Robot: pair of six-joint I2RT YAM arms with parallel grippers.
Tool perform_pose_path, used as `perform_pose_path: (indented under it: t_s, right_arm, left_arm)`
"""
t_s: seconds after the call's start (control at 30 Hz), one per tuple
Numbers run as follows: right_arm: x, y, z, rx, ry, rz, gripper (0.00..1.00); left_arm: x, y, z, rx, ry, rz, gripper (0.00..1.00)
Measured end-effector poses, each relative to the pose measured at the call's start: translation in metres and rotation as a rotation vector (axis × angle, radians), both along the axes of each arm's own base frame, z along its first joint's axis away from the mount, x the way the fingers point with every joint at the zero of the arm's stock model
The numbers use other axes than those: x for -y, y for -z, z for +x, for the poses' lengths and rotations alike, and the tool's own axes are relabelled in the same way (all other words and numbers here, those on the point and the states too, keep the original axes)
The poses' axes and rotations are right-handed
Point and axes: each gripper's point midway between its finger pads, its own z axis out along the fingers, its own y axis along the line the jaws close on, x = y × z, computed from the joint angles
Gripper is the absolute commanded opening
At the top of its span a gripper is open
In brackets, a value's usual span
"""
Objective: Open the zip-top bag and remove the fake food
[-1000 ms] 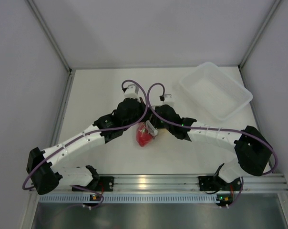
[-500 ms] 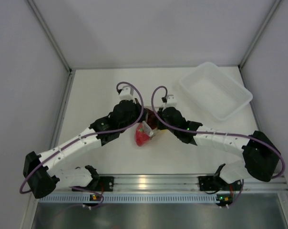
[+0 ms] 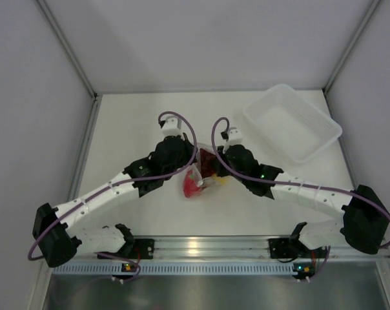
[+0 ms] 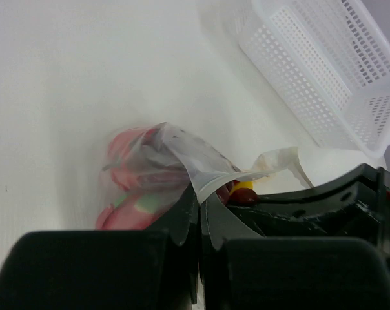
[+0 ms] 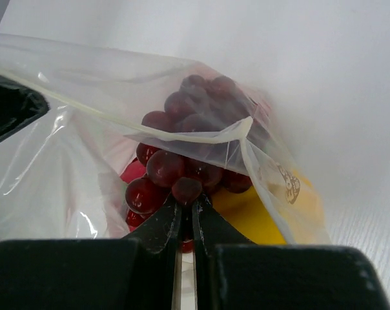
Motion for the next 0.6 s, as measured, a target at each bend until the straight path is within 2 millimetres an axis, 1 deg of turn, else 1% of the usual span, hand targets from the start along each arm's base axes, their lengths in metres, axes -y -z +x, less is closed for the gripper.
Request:
perform_pose_path:
  t_s: [0.17, 0.27, 0.37, 0.47, 0.6]
  right_arm:
    - [0.004, -0.014, -0.013, 0.022, -0.044, -0.010, 0.00]
    - [0.007, -0.027, -0.020, 0.045, -0.072, 0.004, 0.00]
    - [0.014, -0.041, -0.025, 0.073, -0.080, 0.010, 0.00]
    - [0.021, -0.047, -0.027, 0.090, -0.077, 0.004, 0.00]
    - [0.029, -0.052, -0.031, 0.100, -0.081, -0.011, 0.00]
  left_arm:
    - [-0.001, 0.010, 0.006, -0.009, -0.025, 0.030, 0.00]
    - [0.000, 0.012, 0.009, -0.011, -0.034, 0.039, 0.00]
    - [0.002, 0.013, 0.011, -0.013, -0.034, 0.045, 0.00]
    - [0.003, 0.013, 0.012, -0.011, -0.033, 0.048, 0.00]
    - [0.001, 0.013, 0.013, -0.005, -0.041, 0.058, 0.00]
